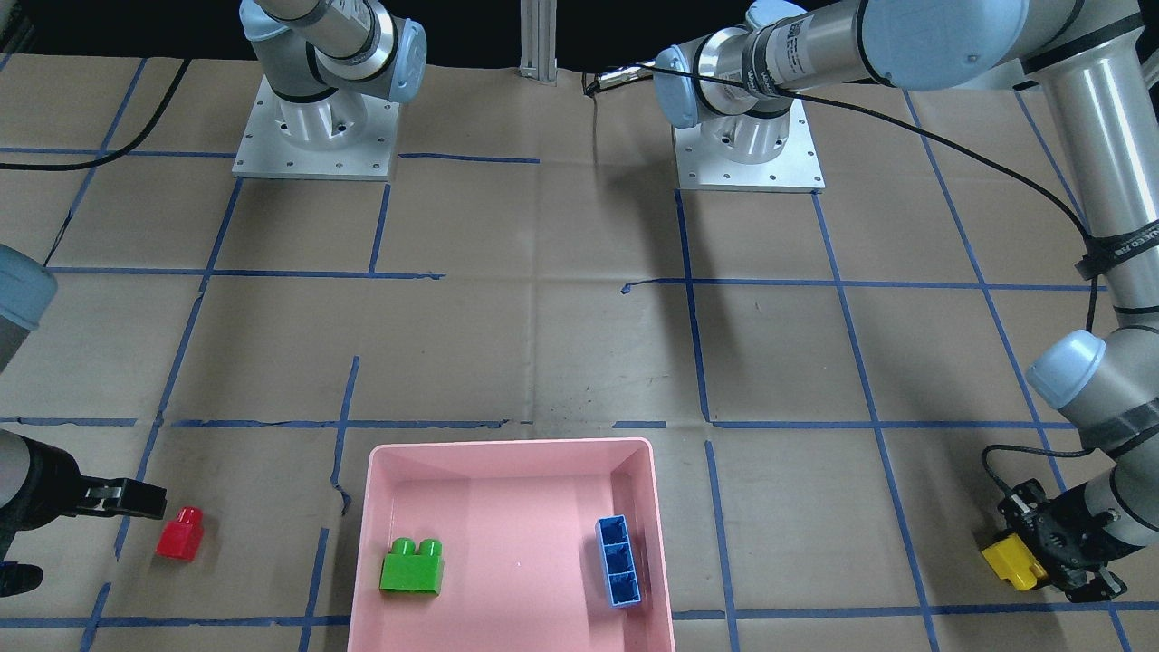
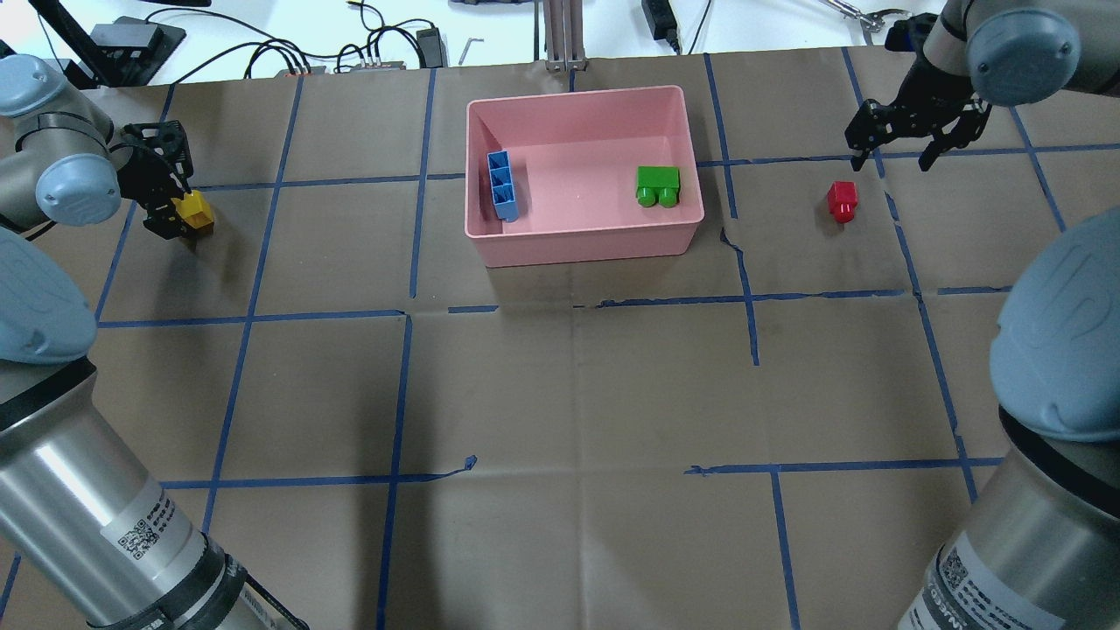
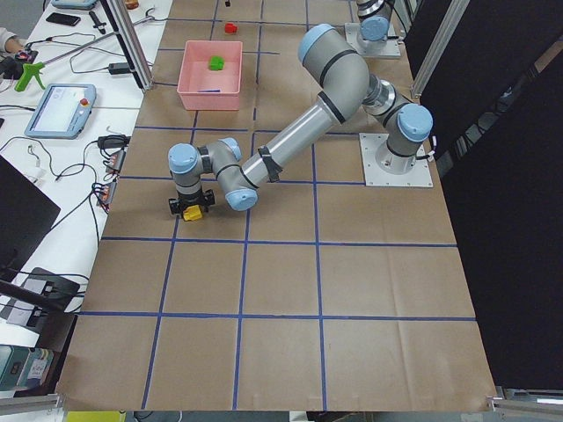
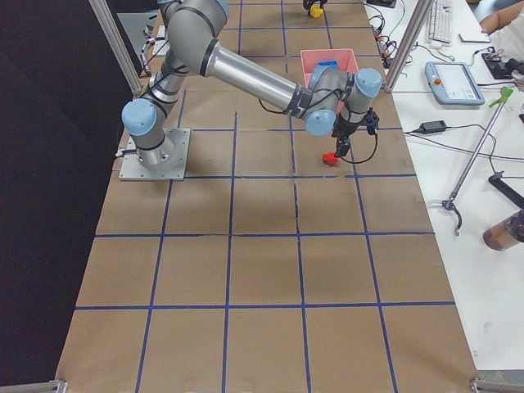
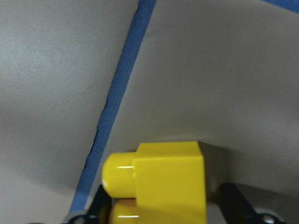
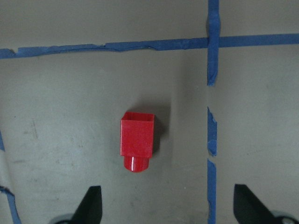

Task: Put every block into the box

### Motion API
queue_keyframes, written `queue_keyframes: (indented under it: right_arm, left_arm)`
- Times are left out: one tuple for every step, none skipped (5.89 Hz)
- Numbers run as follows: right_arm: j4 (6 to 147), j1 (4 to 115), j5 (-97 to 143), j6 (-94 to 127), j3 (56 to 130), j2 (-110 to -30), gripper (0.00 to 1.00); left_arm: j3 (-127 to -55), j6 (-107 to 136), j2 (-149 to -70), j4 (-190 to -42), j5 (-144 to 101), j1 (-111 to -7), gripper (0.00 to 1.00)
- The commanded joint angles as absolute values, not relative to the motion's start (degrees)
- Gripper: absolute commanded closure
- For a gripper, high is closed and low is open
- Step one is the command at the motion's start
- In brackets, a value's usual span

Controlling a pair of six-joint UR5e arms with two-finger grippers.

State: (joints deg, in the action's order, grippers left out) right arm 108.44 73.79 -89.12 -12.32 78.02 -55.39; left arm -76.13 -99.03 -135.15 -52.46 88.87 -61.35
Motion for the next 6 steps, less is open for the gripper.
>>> queue_keyframes:
  right_arm:
    - [111.97, 74.09, -88.77, -8.01, 79.63, -52.31, 0.02]
    - [112.58, 74.18, -88.68, -7.91, 79.72, -50.90, 0.02]
    - [112.50, 74.18, -88.59, -6.17, 79.72, -50.28, 0.05]
    - [112.50, 74.18, -88.59, -6.15, 79.72, -50.10, 0.21]
    - [112.50, 74.18, -88.59, -6.15, 79.63, -50.01, 0.42]
    - [112.41, 74.27, -88.51, -6.15, 79.54, -50.01, 0.61]
  left_arm:
    - [-76.20, -99.32, -134.22, -53.52, 88.94, -61.35, 0.93]
    - [-76.11, -98.71, -131.77, -58.31, 88.86, -61.43, 0.93]
    - [-76.11, -93.57, -128.53, -63.75, 88.86, -62.48, 0.94]
    - [-77.07, -87.34, -125.45, -67.90, 89.21, -66.84, 0.94]
    - [-78.12, -76.66, -122.11, -70.03, 89.64, -71.23, 0.94]
    - [-78.40, -65.85, -120.34, -72.48, 89.65, -74.85, 0.94]
